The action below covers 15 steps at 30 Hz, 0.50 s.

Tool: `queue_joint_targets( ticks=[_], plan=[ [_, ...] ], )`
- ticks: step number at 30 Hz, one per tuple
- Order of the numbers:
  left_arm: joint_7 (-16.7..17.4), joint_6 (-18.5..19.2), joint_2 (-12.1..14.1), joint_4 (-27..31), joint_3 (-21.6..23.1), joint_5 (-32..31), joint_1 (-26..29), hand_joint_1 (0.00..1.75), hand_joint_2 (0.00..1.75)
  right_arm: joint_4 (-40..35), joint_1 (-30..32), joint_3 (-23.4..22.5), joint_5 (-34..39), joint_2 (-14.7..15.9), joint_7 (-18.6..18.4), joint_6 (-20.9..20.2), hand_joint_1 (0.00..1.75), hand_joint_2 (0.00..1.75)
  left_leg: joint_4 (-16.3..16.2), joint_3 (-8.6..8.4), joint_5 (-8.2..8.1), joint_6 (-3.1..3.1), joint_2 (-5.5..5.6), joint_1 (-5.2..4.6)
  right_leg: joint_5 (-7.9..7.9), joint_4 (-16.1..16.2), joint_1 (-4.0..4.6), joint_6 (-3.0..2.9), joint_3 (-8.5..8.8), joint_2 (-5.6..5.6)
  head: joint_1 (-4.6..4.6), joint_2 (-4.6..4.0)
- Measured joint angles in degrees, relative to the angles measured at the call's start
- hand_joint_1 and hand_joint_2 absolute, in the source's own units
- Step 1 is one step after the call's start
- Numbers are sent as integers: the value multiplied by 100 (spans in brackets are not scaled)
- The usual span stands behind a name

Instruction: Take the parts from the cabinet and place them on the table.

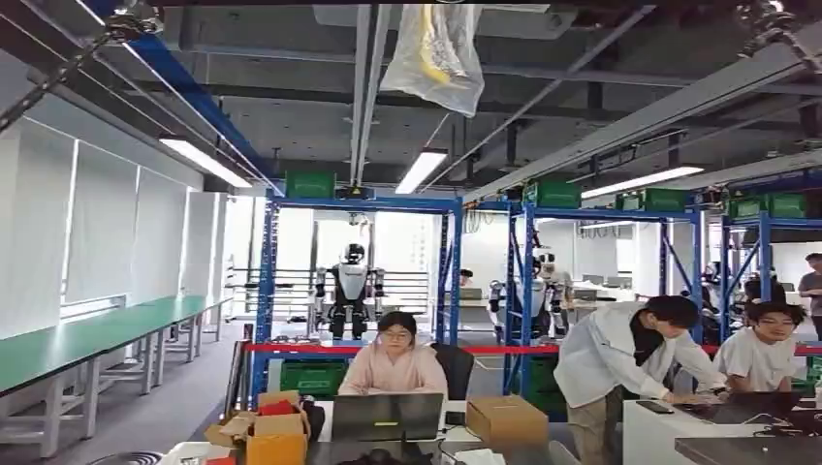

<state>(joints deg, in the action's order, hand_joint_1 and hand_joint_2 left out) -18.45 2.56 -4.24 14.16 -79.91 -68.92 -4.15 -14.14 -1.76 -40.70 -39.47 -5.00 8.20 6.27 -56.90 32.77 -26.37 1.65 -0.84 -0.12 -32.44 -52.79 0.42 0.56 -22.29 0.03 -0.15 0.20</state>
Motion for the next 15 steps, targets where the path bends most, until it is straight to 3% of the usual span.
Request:
queue_joint_targets(
  ticks=[2, 3, 4, 5, 7, 8, 9, 10, 11, 12, 13, 14, 15],
  plan=[
    [0, -2, 0, 0, 0, 0, -7, 0, 0, 13, -6, -9, -15, -9, -22, 7, 0, 0, 17, 74, 113, -57, -9, 35, 45, -20, 36, -42, -83, 5, 0, 7],
    [0, -4, 2, 2, 0, 0, 0, 0, 0, 29, 2, -20, -22, -20, -37, 7, 0, 0, -1, 112, 94, -91, 11, 20, 150, 42, -4, -102, -138, -17, 0, 2],
    [0, -4, 2, 2, 0, 0, 11, 0, 0, 44, -5, -39, -39, -20, -50, 7, 0, 0, -69, 154, -97, -114, 25, 30, 205, 35, -10, -149, -190, -57, 0, 2],
    [-2, -4, 2, 2, 0, 2, 22, 0, 0, 44, -4, -52, -52, -20, -57, 7, 0, 0, -325, 239, -447, -123, 31, 37, 250, 13, -5, -182, -275, -57, 0, 2],
    [-11, 2, -2, 2, 0, 9, 18, 0, 0, 48, 5, -85, -90, -31, -98, 24, 0, 0, -1251, 480, -1079, -148, 36, 47, 338, -68, 20, -221, -477, -74, 0, 2],
    [-17, 2, -2, 2, 0, 20, 15, 0, 0, 51, 1, -103, -109, -33, -109, 35, 0, 0, -1643, 545, -1208, -157, 38, 47, 381, -120, 27, -224, -586, -80, 0, 2],
    [-18, 0, 0, 2, 0, 35, 15, 0, 0, 57, -5, -116, -116, -33, -131, 37, 0, 0, -1820, 511, -1142, -162, 40, 47, 417, -176, 28, -220, -696, -79, 0, 0],
    [-22, 0, 0, 2, 0, 50, 14, 0, 0, 59, -10, -134, -114, -33, -162, 37, 0, 0, -1755, 385, -948, -163, 41, 49, 431, -222, 28, -214, -798, -75, 0, 0],
    [-28, 0, 2, 2, 0, 53, 8, 0, 0, 59, -10, -153, -105, -39, -218, 35, 0, 0, -1488, 176, -712, -165, 41, 55, 452, -279, 24, -199, -886, -74, 0, 0],
    [-33, 0, 2, 2, 0, 68, 2, 0, 0, 61, -10, -182, -90, -42, -285, 20, 0, 175, -1049, -125, -515, -166, 41, 62, 471, -336, 21, -179, -967, -75, 0, 0],
    [-22, 0, 2, 2, -4, 105, -8, 0, 0, 61, -13, -231, -83, -48, -375, -15, 0, 175, -571, -440, -463, -160, 42, 72, 485, -397, 22, -158, -1031, -72, 0, 0],
    [42, -9, 2, 2, -13, 129, -30, 0, 175, 61, -16, -263, -92, -48, -440, -37, 0, 175, -145, -678, -547, -150, 47, 63, 494, -477, 58, -135, -1107, -76, 0, 0],
    [146, -31, 2, 2, -35, 171, -38, 0, 175, 61, -20, -280, -120, -48, -500, -50, 0, 0, -18, -732, -629, -97, 50, 60, 533, -496, 57, -99, -1138, -77, 0, 0]
  ],
)
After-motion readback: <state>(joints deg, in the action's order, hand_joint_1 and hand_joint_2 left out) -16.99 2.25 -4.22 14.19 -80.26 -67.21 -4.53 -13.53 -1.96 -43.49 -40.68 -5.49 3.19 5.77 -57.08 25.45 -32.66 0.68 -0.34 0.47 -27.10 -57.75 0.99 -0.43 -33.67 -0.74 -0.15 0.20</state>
